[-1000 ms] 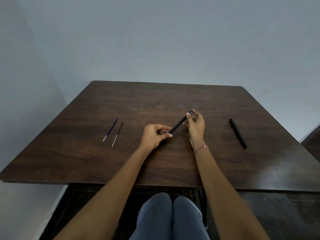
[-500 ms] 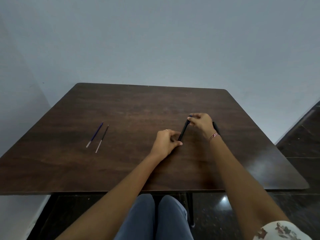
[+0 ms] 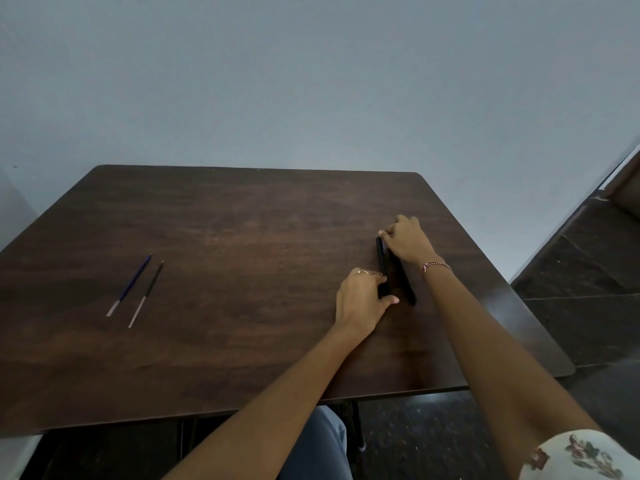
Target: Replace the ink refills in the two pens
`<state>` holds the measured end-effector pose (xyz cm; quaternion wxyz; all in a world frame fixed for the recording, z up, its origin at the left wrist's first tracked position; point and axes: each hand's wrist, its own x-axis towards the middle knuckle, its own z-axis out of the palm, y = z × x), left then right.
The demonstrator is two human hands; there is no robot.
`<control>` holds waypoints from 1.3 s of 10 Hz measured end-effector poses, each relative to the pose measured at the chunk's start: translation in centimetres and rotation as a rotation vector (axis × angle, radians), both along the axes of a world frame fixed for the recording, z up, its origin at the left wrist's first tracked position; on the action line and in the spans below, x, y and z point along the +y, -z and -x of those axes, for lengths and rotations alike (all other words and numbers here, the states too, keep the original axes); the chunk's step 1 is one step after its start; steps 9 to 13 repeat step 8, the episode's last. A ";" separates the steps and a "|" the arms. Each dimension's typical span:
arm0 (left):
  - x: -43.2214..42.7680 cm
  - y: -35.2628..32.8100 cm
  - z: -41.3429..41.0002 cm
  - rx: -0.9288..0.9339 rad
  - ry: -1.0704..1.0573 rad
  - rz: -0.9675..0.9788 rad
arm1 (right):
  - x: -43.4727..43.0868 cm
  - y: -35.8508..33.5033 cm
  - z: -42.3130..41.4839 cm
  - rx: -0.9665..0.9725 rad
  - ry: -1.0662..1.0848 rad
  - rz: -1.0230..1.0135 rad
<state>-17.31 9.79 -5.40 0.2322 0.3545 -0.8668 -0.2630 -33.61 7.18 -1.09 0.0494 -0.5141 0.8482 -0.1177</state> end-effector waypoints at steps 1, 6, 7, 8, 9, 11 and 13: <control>0.3 0.1 0.9 -0.005 0.021 0.012 | 0.1 0.2 0.2 0.045 0.012 -0.022; 0.4 0.4 1.7 0.022 0.060 0.022 | 1.1 1.3 0.4 0.040 0.037 -0.016; 0.7 0.1 1.6 0.009 0.054 0.033 | 1.2 1.3 0.4 0.028 0.034 -0.028; 0.6 -0.3 1.8 -0.004 0.041 0.047 | 1.1 1.4 0.3 0.038 0.025 0.035; 0.6 -0.3 1.8 -0.004 0.041 0.047 | 1.1 1.4 0.3 0.038 0.025 0.035; 0.6 -0.3 1.8 -0.004 0.041 0.047 | 1.1 1.4 0.3 0.038 0.025 0.035; 0.6 -0.3 1.8 -0.004 0.041 0.047 | 1.1 1.4 0.3 0.038 0.025 0.035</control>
